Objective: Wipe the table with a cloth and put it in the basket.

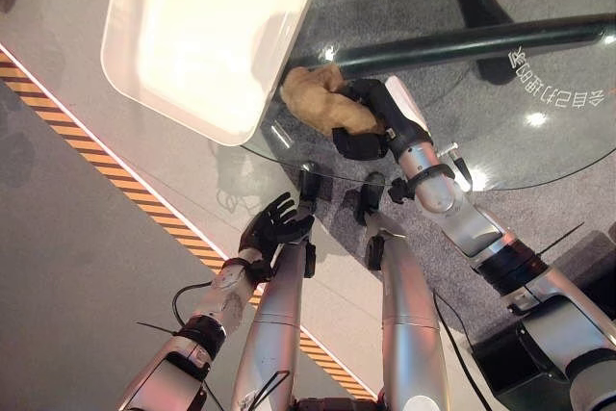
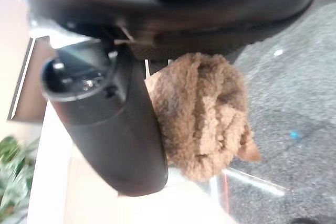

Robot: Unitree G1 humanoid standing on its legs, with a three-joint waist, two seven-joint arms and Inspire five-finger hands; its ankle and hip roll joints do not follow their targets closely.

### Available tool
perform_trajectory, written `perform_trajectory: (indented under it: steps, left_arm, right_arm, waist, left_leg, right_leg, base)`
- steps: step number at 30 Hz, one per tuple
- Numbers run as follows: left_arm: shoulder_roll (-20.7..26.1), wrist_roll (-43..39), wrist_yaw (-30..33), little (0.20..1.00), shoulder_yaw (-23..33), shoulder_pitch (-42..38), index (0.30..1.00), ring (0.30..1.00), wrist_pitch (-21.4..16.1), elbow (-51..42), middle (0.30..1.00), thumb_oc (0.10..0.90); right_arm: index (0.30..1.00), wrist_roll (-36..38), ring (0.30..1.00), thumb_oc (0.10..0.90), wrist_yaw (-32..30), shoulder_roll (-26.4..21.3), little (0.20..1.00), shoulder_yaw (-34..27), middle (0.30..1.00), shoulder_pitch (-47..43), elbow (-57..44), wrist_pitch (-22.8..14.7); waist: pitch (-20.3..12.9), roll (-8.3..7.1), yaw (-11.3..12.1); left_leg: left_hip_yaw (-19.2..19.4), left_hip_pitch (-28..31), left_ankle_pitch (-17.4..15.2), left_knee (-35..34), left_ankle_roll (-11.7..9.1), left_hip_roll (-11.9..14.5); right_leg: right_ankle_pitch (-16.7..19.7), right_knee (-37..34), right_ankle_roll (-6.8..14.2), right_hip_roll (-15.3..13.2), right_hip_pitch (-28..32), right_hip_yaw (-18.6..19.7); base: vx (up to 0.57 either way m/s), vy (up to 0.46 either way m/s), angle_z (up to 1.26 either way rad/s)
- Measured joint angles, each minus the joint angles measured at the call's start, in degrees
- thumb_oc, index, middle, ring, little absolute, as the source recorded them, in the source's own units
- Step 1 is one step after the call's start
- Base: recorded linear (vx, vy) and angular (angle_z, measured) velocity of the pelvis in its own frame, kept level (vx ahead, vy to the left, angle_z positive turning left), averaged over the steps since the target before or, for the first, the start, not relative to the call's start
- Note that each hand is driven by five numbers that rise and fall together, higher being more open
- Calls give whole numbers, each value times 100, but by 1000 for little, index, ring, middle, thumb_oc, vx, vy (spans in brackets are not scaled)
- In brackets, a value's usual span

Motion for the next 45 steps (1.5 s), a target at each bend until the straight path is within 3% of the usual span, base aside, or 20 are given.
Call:
perform_trajectory:
  steps: [8,21,26,34,38,45]
  left_arm:
    - [-5,-896,-639,900,378,592,900,900,1,-187,900,800]
    - [230,-1702,-2183,900,694,1550,900,900,880,-1212,900,800]
    - [245,-2104,-2269,900,686,1696,900,900,1017,-1606,900,800]
    - [263,-2765,-2422,900,717,1727,900,900,1299,-2392,900,800]
    - [308,-3188,-2516,900,711,1747,900,900,1461,-2784,900,800]
    - [401,-3799,-2490,900,721,1677,900,900,1479,-3144,900,800]
  right_arm:
    - [300,101,300,100,-16,-53,200,-342,300,739,-4,11]
    - [300,163,300,100,-16,-54,200,-871,300,1682,-370,5]
    - [300,362,300,100,-31,-40,200,-1101,300,2095,-1099,-40]
    - [300,1003,300,100,-14,-33,200,-1442,300,2465,-1320,-607]
    - [300,1673,300,100,611,-41,200,-1590,300,2744,-1588,-803]
    - [300,1968,300,100,1274,-43,200,-1508,300,2814,-1759,-1380]
  waist:
    - [5,-11,-14]
    - [11,-31,-1]
    - [16,-38,-13]
    - [24,-54,-21]
    - [40,-96,-145]
    - [39,-128,-286]
  left_leg:
    - [-1,428,-7,-117,-10,13]
    - [16,1267,-12,-420,19,30]
    - [22,1429,-22,-419,34,40]
    - [98,1522,-59,-406,88,50]
    - [143,1519,-71,-404,105,56]
    - [159,1508,-74,-400,108,80]
  right_leg:
    - [2,-59,-3,8,398,2]
    - [1,-343,23,37,1206,17]
    - [-1,-382,28,53,1382,19]
    - [-11,-396,36,84,1477,58]
    - [-14,-424,45,90,1473,104]
    - [-10,-460,51,108,1459,151]
  base:
    - [-39,-51,0]
    - [-10,-13,0]
    - [17,-35,-2]
    - [2,-1,-1]
    - [21,-11,-5]
    - [6,-33,-4]
